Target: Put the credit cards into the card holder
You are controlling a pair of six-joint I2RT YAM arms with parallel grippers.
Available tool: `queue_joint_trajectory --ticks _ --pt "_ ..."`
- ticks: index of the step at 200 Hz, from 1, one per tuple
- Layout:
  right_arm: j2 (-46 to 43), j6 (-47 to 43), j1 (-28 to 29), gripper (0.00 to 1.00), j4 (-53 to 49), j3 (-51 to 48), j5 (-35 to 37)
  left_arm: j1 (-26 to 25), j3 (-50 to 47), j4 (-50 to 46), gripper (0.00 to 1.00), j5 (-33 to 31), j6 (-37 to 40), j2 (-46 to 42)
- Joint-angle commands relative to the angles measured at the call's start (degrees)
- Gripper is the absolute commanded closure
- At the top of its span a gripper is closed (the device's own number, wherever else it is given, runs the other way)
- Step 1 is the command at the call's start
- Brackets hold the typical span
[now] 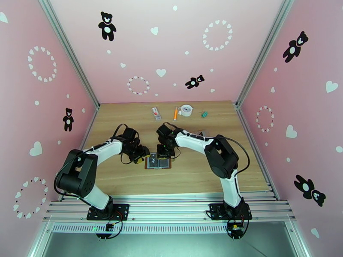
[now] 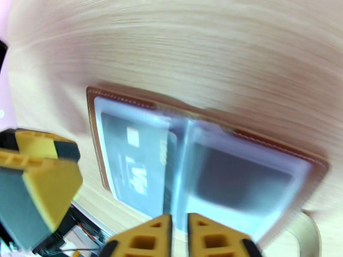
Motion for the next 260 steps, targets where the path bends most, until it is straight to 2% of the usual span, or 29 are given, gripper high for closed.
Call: queue_joint_trajectory --ticks 1,31,53,104,139,162,235,260 --pt "-4.0 -2.7 -0.4 0.71 -7.0 3.4 6.1 0.2 -1.7 1.2 0.51 -2.0 -0.2 1.2" --pt "-5.6 -3.8 -1.4 0.59 -17.3 5.5 17.1 0.1 -3.3 3.5 0.51 -1.1 -0.3 2.4" --pt "-6.5 -3.8 -2.4 0.56 -19.9 3.6 19.6 0.1 -3.3 4.4 0.51 -0.5 -0.2 2.5" --pt "-5.5 -2.4 -3.2 0.59 -17.4 0.2 13.7 -0.2 -3.3 5.5 0.52 0.8 0.3 4.3" --pt "-4.8 -1.0 -3.2 0.69 -16.7 0.0 11.6 -0.3 -3.3 5.4 0.53 0.9 0.8 4.9" --pt "-4.9 -0.5 -3.2 0.78 -16.4 -0.1 10.9 -0.2 -3.2 5.1 0.53 1.1 1.1 5.3" --pt "-3.3 0.1 -3.2 0.77 -15.9 -1.1 10.1 -0.2 -2.7 4.9 0.54 1.3 1.7 6.2" --pt "-3.1 0.3 -3.2 0.81 -15.3 -1.6 9.9 -0.3 -2.5 4.7 0.54 1.4 1.7 6.3"
